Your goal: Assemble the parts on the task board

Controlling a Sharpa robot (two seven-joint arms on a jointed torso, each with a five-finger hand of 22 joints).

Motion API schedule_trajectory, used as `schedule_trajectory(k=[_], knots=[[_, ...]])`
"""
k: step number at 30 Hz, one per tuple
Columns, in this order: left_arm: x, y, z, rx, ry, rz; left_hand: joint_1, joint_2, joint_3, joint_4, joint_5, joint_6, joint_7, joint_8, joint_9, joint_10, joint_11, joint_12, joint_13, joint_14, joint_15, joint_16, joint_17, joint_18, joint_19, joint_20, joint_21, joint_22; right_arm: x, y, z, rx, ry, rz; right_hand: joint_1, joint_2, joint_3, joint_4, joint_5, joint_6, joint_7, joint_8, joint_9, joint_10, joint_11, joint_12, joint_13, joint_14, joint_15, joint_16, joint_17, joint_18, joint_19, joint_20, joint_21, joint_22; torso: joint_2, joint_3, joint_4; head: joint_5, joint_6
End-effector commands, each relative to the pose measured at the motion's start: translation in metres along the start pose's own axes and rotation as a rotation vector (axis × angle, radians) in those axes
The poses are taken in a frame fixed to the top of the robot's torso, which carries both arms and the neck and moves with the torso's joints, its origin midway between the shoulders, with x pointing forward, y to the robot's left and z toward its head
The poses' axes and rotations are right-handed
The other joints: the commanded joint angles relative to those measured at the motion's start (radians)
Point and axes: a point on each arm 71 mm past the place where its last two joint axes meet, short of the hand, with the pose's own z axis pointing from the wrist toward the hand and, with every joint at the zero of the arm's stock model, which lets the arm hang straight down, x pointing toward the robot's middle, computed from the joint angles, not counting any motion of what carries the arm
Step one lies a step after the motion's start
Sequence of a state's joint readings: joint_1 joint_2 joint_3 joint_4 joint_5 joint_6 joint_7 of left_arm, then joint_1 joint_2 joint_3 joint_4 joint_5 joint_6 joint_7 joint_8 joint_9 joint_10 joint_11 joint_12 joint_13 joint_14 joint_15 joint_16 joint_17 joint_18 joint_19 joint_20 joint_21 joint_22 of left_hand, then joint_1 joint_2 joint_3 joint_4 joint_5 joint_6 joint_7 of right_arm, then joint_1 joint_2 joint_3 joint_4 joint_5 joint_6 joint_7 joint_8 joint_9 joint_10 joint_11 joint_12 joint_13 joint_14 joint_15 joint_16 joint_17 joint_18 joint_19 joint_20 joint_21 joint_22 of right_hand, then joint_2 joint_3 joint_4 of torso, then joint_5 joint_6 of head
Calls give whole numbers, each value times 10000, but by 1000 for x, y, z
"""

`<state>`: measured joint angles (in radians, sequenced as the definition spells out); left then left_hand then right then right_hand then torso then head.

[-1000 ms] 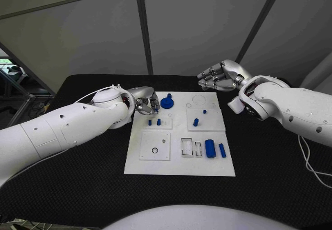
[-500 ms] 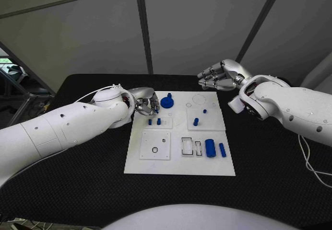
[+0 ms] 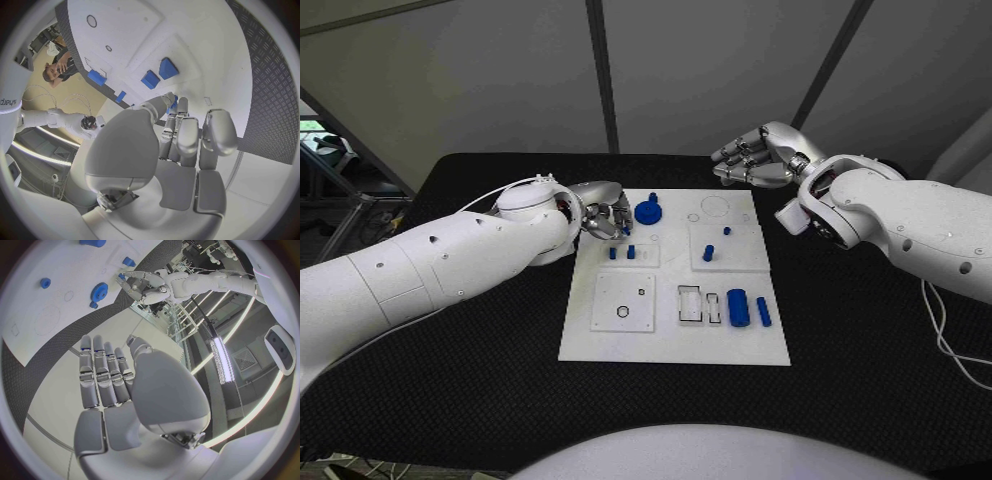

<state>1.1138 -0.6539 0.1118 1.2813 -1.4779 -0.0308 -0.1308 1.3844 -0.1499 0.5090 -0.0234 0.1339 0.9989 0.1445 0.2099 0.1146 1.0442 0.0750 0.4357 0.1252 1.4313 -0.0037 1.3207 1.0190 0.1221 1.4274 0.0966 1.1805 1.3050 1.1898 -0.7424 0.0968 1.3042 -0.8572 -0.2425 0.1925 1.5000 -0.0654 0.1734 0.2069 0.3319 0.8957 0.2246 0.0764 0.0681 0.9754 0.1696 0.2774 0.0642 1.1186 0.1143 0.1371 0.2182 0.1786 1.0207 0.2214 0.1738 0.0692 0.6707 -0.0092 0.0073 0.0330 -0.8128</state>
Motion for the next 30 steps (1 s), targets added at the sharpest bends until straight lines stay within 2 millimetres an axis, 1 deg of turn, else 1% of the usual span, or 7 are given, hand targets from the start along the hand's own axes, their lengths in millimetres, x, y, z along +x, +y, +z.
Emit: schedule_trajectory(k=[1, 3, 9, 16, 20, 30], knots=[[0, -1, 1, 38, 58, -16, -89, 30, -44, 0, -48, 67, 14, -44, -4, 54, 11, -39, 14, -5, 3, 6, 15, -356, -2, -3, -21, -6, 0, 2, 0, -80, 21, -10, -80, 45, 56, 13, 57, 29, 98, 20, 12, -78, 2, 61, -12, -30, 27, 32, -9, 44, 58, 20, -67, -9, 3, -1, -7, -8, 3], [0, -1, 1, 41, 53, -18, -98, 26, -50, 3, -49, 58, 15, -56, -7, 46, 14, -50, 14, -7, 3, 6, 15, -354, -5, -4, -30, -10, 0, 2, 0, -79, 25, -9, -80, 45, 56, 13, 57, 29, 98, 20, 12, -78, 2, 61, -12, -30, 27, 32, -9, 44, 58, 20, -67, -9, 6, -2, -10, -15, -5], [0, -3, 3, 97, 64, -68, -144, -2, -83, 9, -48, -105, 64, -207, -60, -54, 56, -153, 12, -38, 30, -13, -37, -350, -27, 2, -82, -30, 0, 2, 0, -62, 39, -7, -80, 45, 56, 13, 57, 29, 98, 20, 12, -78, 2, 61, -12, -30, 27, 32, -9, 44, 58, 20, -67, -9, 9, -7, 8, -18, -19], [1, -3, 3, 90, 157, -73, -144, -4, -85, 6, -48, -119, 62, -222, -65, -54, 58, -157, 15, -40, 33, -14, -41, -352, -25, 4, -76, -24, 0, 2, 0, -45, 56, -3, -88, 44, 60, 15, 56, 28, 99, 19, 11, -81, 3, 62, -13, -31, 28, 34, -14, 43, 61, 21, -74, -10, 6, -7, 9, -26, -50], [1, 0, 4, -1, 205, -67, -144, -7, -89, 5, -49, -126, 58, -229, -68, -47, 55, -154, 19, -41, 34, -13, -42, -351, -26, 5, -78, -25, 0, 1, 0, -28, 62, -4, -88, 44, 60, 15, 56, 28, 99, 19, 11, -81, 3, 62, -13, -31, 28, 34, -14, 43, 61, 21, -74, -10, -2, -8, -6, -23, -43], [2, 3, 3, -140, 322, -48, -152, -18, -102, 3, -52, -149, 59, -253, -76, -39, 55, -151, 28, -46, 34, -18, -56, -352, -26, 6, -80, -23, 0, 1, 0, 3, 72, -5, -88, 44, 60, 15, 56, 28, 99, 19, 11, -81, 3, 62, -13, -31, 28, 34, -14, 43, 61, 21, -74, -10, -1, -9, 8, -28, -55]])
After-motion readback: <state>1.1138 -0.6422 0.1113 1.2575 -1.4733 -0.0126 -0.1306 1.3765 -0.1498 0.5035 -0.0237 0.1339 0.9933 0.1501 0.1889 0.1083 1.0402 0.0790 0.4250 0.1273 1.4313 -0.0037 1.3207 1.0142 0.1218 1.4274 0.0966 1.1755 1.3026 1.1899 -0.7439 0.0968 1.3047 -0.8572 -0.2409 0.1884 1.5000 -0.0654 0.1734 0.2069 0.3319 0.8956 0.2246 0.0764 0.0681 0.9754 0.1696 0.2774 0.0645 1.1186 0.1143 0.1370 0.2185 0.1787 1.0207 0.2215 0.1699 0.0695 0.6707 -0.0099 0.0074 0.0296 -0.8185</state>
